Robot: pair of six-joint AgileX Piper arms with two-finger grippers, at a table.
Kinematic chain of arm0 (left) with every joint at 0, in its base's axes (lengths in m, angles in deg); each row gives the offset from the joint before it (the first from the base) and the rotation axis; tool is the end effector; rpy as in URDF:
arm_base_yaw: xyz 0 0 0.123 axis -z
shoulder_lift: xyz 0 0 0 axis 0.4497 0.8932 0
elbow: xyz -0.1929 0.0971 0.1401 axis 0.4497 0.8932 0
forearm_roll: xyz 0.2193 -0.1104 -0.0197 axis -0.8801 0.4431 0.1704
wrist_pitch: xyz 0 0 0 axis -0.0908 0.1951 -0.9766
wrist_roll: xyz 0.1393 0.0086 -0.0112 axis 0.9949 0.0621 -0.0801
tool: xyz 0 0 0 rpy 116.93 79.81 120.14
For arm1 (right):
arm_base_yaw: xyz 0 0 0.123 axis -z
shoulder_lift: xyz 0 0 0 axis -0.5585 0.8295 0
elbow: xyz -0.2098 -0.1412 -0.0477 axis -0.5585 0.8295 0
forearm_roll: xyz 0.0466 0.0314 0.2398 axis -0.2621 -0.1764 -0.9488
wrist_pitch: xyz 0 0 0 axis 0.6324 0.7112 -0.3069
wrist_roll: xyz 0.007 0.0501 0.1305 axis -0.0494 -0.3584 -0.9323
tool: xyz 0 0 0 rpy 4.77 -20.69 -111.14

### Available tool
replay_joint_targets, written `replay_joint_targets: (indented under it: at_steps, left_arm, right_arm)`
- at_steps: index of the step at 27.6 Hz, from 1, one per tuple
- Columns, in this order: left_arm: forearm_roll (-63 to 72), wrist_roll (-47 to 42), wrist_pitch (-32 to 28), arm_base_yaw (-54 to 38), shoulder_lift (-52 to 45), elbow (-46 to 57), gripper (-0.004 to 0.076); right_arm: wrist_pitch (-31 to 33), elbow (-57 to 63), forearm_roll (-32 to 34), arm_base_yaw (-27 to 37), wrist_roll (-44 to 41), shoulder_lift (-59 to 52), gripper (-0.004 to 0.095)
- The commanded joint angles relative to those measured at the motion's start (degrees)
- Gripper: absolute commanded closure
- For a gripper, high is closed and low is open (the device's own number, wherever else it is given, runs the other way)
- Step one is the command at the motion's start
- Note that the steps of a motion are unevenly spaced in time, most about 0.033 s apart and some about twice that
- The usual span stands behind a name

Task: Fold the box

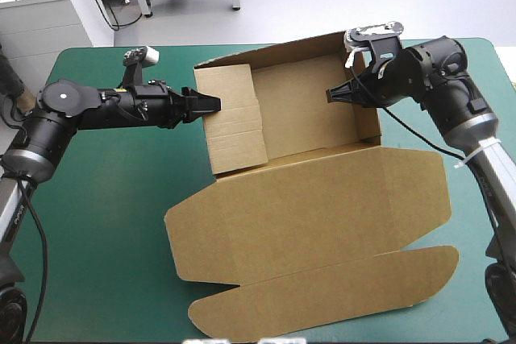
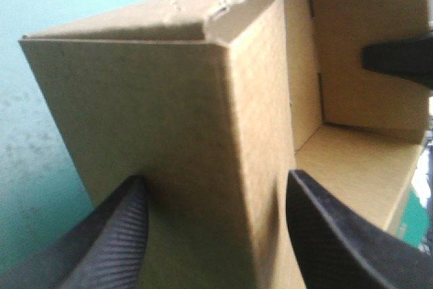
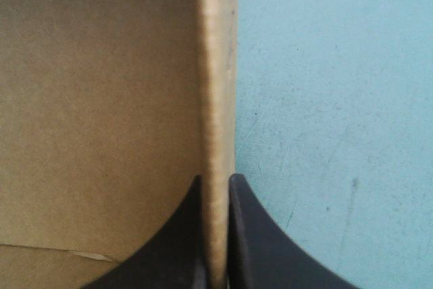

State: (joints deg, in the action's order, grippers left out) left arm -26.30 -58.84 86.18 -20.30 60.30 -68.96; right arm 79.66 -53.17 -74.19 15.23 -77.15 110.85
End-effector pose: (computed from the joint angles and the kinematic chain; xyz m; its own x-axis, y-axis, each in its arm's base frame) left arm 0.3251 -0.1332 0.3313 -0.7491 -0.0582 -0.6599 0.4626 0.6671 -0.5840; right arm 0.3506 0.1140 0.3504 -0.7480 -0.1477 -0.6471 -0.2267 0.9732 0.0399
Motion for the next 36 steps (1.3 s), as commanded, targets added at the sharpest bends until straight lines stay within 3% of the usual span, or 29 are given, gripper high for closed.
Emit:
replay_joint_targets:
  at_steps: [1,6,8,12,16,20,30,36]
  left_arm:
    - [-7.37,-11.17,-3.62,4.78,-2.42,-3.77,0.0304]
    - [-36.86,-33.23,-5.92,14.46,-0.58,-8.0,0.045]
    - [-43.26,-37.96,-5.46,17.01,0.67,-9.8,0.045]
    - [-49.79,-42.72,-2.6,20.31,4.56,-13.95,0.0463]
    - [-53.99,-46.82,2.64,21.08,9.35,-19.03,0.059]
    - [-53.03,-46.82,1.34,21.08,12.27,-21.37,0.0726]
    - [-52.74,-48.83,-1.72,20.42,16.57,-21.55,0.0732]
    - [-52.3,-49.39,-2.9,18.68,19.65,-21.55,0.0732]
  right_arm:
    - [-7.42,-1.85,-4.4,-2.48,-2.06,-1.71,0.0919]
    - [-9.21,-2.09,-2.52,-5.66,-9.43,0.49,0.0919]
    - [-8.63,-2.68,-3.17,-6.03,-10.42,1.5,0.0919]
    - [-7.11,-5.76,-4.98,-7.28,-10.55,4.09,0.0919]
    - [-3.13,-10.19,-4.68,-7.64,-11.0,7.59,0.0919]
    - [-0.26,-13.58,-4.35,-7.64,-11.25,10.82,0.0919]
    - [1.28,-14.94,-4.24,-6.28,-8.45,16.3,0.0921]
    - [2.94,-14.97,-4.92,-2.33,-5.74,19.71,0.0921]
